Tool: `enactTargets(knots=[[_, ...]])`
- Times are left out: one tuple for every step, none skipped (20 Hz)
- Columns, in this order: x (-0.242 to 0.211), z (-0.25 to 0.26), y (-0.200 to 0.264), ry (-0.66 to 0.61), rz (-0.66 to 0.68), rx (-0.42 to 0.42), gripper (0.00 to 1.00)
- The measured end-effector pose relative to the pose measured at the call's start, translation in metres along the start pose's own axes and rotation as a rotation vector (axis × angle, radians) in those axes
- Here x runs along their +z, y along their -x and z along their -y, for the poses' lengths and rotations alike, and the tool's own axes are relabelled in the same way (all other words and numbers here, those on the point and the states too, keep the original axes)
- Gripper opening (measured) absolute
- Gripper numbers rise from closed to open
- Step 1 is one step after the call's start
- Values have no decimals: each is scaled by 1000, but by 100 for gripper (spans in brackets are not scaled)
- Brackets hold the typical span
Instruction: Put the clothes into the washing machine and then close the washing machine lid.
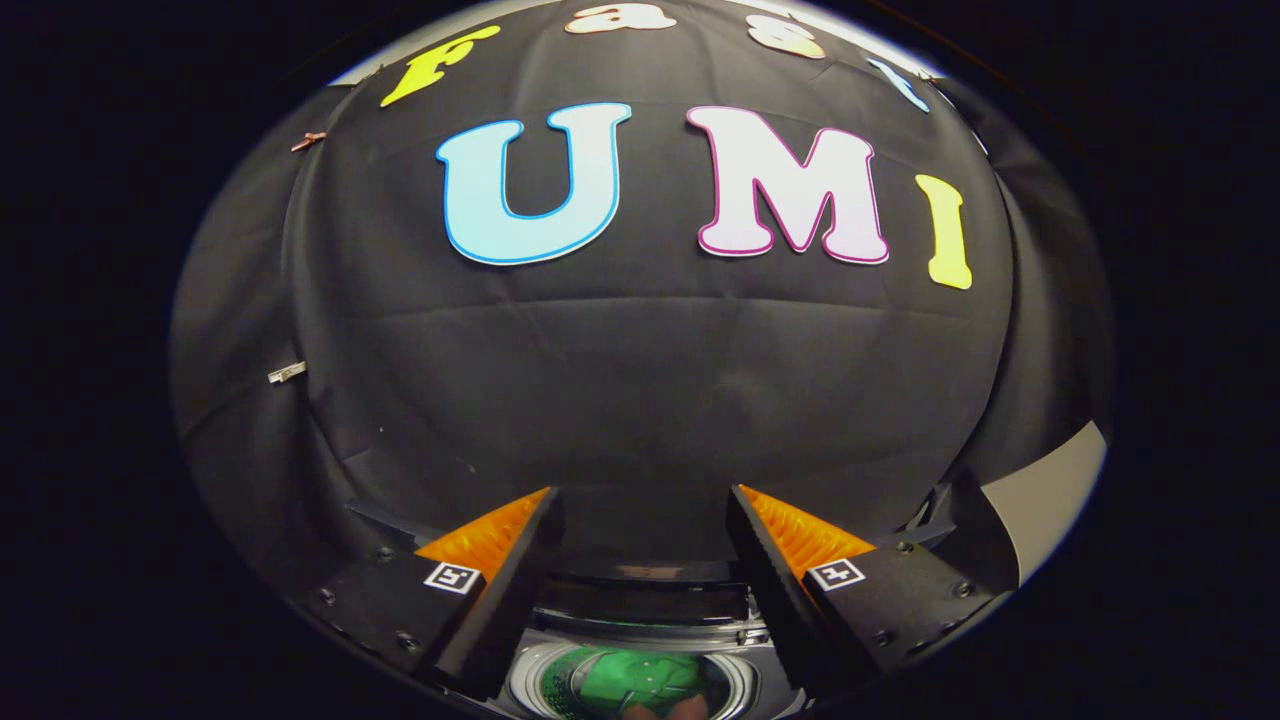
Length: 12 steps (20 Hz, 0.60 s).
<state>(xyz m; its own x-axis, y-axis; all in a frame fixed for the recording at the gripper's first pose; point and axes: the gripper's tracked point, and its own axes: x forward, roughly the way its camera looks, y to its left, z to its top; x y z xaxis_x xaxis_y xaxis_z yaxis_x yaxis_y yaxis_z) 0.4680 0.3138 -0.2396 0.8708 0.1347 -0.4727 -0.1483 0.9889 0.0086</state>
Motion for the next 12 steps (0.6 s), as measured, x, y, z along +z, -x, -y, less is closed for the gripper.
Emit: enactTargets(knots=[[-1, -1, 5, 2, 4, 1, 100], [-4, -1, 10, 1, 9, 2, 100], [-5, -2, 13, 2, 14, 4, 100], [-6, -2, 16, 4, 16, 6, 100], [-8, -3, 19, 3, 15, 9, 100], [-10, -3, 23, 2, 13, 12, 100], [-13, -3, 28, 3, 8, 17, 100], [-16, -4, 32, 3, 3, 22, 100], [-19, -5, 37, 1, -1, 30, 100], [-23, -6, 42, 0, -5, 40, 100], [-27, -6, 47, -3, -6, 49, 100], [-30, -7, 52, -3, -7, 56, 100]])
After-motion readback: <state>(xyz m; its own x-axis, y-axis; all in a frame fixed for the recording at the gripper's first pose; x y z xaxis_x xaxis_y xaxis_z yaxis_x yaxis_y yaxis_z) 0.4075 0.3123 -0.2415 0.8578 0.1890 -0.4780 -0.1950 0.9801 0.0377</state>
